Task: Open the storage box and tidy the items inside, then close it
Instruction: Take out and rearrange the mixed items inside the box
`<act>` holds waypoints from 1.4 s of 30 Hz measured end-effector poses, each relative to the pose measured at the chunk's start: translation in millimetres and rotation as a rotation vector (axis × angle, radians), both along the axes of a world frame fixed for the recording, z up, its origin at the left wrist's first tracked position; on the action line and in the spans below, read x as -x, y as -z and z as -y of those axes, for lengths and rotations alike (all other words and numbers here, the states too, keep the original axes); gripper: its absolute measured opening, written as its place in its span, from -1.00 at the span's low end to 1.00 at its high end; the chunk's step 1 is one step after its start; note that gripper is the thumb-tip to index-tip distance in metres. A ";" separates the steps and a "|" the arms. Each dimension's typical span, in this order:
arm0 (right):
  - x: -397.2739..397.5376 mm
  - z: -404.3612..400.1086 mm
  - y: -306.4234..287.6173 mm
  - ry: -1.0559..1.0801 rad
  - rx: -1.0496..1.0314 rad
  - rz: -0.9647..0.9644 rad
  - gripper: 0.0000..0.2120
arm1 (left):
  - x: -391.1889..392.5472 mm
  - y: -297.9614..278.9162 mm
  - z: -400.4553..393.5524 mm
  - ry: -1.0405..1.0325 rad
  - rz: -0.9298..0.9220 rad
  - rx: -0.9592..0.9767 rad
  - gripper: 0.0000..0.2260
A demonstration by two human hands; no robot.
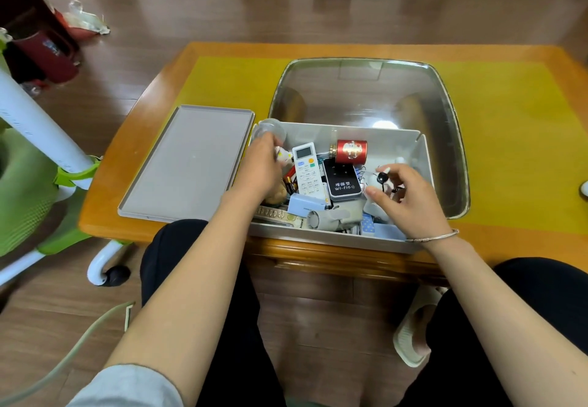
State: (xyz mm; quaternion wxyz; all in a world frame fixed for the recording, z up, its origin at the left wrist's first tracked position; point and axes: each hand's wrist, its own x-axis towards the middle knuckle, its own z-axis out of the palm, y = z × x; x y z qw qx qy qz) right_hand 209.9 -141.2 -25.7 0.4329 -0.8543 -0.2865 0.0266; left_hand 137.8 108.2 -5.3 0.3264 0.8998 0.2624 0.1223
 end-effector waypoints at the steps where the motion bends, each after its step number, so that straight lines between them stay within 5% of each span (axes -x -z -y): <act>1: 0.1 -0.3 -1.6 -0.001 -0.009 0.007 -0.77 | 2.0 -3.4 0.0 0.006 0.026 0.021 -0.80; 7: -8.0 -3.1 -17.8 0.014 -0.067 -0.131 -0.90 | 5.6 -20.5 12.4 0.173 0.094 0.238 -0.79; 12: -24.0 -6.7 -35.4 0.001 0.008 -0.094 -0.70 | -5.6 -29.9 28.3 0.267 0.104 0.317 -0.80; 17: -31.5 -7.2 -32.1 -0.015 0.005 -0.160 -0.89 | -15.9 -32.8 45.9 0.360 0.112 0.385 -0.81; 22: -30.4 -2.5 -29.8 -0.208 -0.035 -0.155 -0.53 | -30.1 -35.2 63.5 0.441 0.105 0.379 -0.78; 27: -36.7 0.3 -27.2 -0.181 0.014 -0.081 -0.79 | -43.3 -33.1 88.1 0.472 0.133 0.380 -0.73; 31: -44.8 9.5 -28.8 -0.108 0.039 -0.021 -0.82 | -50.6 -26.8 87.9 0.497 0.156 0.466 -0.69; 33: -51.8 16.5 -31.7 -0.045 -0.004 -0.022 -0.80 | -57.0 -18.2 77.5 0.464 0.147 0.367 -0.70; 37: -61.8 26.8 -34.6 0.004 -0.070 -0.074 -0.82 | -81.9 8.4 56.5 0.433 -0.089 -0.147 -0.61; 42: -65.3 25.7 -32.1 0.009 -0.079 -0.084 -0.81 | -100.6 23.9 67.1 0.511 -0.330 -0.366 -0.44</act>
